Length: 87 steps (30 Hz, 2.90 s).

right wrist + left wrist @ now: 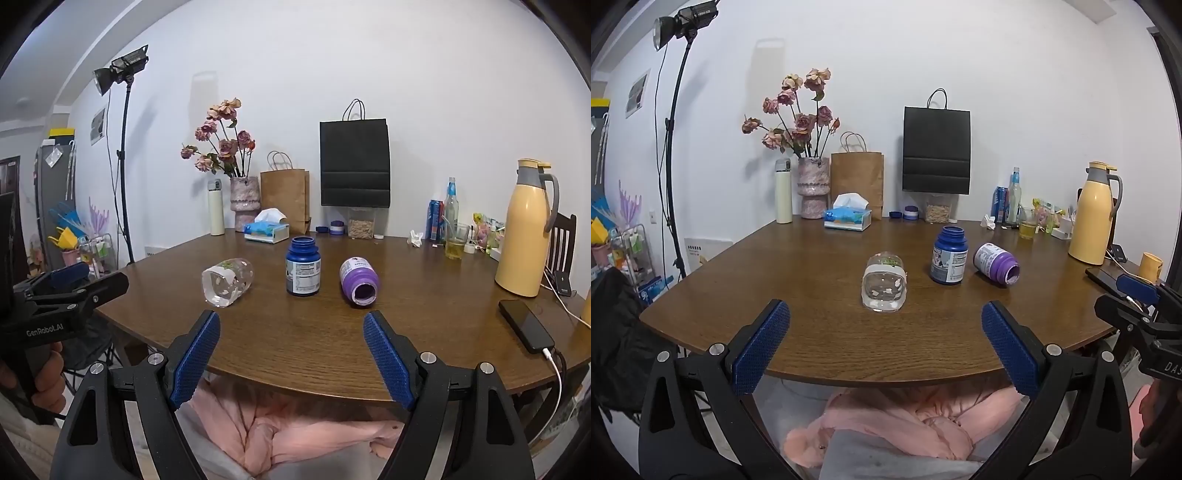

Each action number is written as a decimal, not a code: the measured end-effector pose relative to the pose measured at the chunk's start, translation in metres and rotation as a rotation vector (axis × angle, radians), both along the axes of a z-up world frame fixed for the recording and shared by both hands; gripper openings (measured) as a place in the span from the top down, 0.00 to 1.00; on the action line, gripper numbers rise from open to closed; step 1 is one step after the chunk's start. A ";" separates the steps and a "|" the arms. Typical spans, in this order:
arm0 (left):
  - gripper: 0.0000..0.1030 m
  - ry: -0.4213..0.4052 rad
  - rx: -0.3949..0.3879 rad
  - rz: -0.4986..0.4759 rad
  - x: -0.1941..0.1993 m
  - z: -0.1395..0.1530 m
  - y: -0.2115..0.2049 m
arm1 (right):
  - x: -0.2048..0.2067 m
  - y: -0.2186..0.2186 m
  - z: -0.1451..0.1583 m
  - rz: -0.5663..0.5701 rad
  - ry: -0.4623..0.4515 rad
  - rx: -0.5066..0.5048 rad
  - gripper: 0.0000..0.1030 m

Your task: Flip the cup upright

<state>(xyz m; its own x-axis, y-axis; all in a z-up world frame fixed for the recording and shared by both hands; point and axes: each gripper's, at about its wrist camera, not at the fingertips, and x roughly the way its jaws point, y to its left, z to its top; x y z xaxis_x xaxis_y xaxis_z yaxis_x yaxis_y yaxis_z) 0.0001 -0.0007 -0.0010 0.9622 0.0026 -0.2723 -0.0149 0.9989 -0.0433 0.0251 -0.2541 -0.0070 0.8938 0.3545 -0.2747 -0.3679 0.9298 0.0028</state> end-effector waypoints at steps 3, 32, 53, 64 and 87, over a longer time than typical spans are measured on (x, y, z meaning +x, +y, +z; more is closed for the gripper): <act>0.00 -0.004 0.003 0.000 -0.001 0.001 0.003 | 0.000 -0.001 0.000 -0.002 0.000 0.000 0.18; 0.00 0.023 -0.001 -0.014 0.005 0.000 0.000 | -0.001 -0.001 0.002 -0.009 0.000 -0.003 0.18; 0.00 0.030 0.015 -0.001 0.034 0.008 0.014 | 0.025 0.018 0.002 0.055 0.062 -0.015 0.18; 0.00 0.283 -0.040 -0.028 0.186 0.027 0.073 | 0.178 0.130 -0.022 0.220 0.367 0.008 0.18; 0.60 0.577 -0.097 -0.168 0.331 -0.035 0.080 | 0.278 0.210 -0.042 0.512 0.414 -0.215 0.29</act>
